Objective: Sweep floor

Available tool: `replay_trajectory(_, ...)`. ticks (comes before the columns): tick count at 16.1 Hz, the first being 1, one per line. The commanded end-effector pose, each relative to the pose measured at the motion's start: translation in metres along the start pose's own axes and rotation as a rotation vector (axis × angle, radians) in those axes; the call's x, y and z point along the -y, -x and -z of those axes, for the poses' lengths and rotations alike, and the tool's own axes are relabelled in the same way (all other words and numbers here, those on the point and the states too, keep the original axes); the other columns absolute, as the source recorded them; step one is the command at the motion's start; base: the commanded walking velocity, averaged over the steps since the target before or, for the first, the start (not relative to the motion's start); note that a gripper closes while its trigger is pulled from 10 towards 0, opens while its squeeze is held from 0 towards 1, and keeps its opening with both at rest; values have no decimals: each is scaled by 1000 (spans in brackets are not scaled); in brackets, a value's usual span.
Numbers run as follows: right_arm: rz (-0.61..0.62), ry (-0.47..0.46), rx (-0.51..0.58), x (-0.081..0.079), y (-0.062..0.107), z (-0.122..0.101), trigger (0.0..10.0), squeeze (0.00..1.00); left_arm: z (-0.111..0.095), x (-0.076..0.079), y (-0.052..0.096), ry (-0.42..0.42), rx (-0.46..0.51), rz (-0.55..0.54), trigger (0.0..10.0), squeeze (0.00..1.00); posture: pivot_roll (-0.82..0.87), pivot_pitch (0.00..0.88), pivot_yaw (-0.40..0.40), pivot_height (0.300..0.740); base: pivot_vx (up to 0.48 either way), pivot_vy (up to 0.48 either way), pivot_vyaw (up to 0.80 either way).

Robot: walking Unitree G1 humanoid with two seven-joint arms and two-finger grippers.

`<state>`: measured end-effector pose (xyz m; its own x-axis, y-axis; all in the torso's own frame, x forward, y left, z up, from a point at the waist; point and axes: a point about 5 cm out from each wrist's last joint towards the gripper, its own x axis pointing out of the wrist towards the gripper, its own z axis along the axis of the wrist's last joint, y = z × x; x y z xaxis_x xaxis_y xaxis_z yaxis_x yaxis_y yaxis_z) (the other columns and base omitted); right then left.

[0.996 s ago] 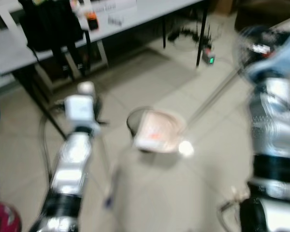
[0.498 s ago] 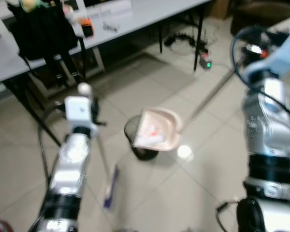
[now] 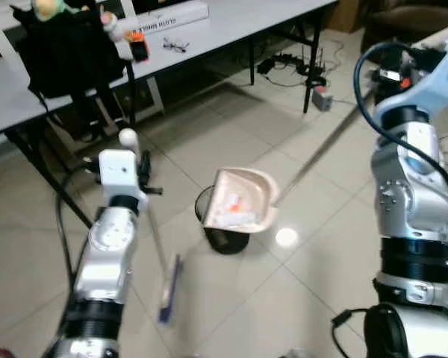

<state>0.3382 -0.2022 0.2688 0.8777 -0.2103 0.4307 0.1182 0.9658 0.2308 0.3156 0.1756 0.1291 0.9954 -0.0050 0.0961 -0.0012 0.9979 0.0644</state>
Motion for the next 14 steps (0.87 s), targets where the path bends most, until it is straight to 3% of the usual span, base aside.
replay_trajectory(1, -16, -17, 84, -8, -4, -17, 10000, 0, -9, -7, -2, -14, 40, -20, 10000, 0, -29, 24, 83, 740, 386, 0, 0)
replay_trajectory(14, -27, -23, 98, -11, -2, -13, 10000, 0, -11, -8, -4, -20, 42, -17, 10000, 0, -25, 32, 90, 740, 385, 0, 0)
